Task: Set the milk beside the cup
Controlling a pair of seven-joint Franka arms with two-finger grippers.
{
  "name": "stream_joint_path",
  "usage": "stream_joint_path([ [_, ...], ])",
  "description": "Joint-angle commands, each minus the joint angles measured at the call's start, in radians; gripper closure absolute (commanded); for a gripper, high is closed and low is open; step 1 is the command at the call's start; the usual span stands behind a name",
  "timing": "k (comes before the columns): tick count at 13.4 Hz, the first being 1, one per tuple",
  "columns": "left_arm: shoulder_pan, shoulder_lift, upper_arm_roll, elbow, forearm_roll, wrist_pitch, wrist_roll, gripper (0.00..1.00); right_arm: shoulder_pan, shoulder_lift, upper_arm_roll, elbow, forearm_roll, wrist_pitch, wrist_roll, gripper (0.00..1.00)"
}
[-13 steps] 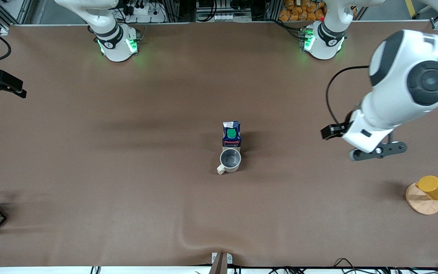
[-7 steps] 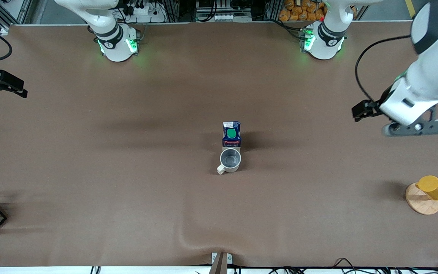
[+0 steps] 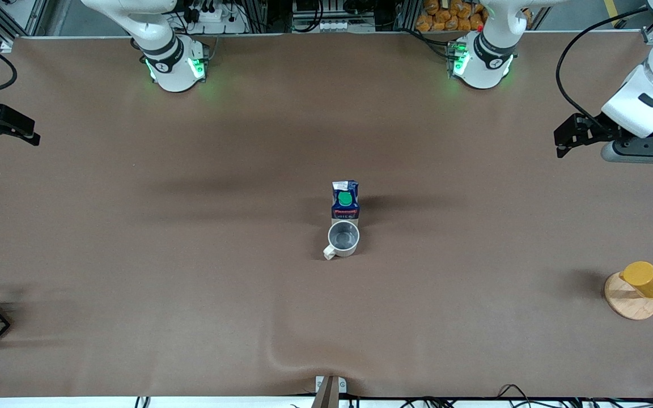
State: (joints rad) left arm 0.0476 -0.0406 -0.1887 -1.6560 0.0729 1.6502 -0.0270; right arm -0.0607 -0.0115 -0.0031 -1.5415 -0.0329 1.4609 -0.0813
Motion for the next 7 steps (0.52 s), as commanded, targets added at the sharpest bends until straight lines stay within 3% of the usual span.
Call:
stream_joint_path([
  [1,0.012,-0.013,-0.003,-0.018,-0.050,-0.009,0.019,0.00,-0.010,-0.016,0.005,-0.016,0.001,-0.004,0.003,0.00],
  [7,0.015,0.007,0.000,-0.001,-0.067,-0.021,0.025,0.00,-0.002,-0.013,0.006,-0.016,0.001,0.001,0.003,0.00],
])
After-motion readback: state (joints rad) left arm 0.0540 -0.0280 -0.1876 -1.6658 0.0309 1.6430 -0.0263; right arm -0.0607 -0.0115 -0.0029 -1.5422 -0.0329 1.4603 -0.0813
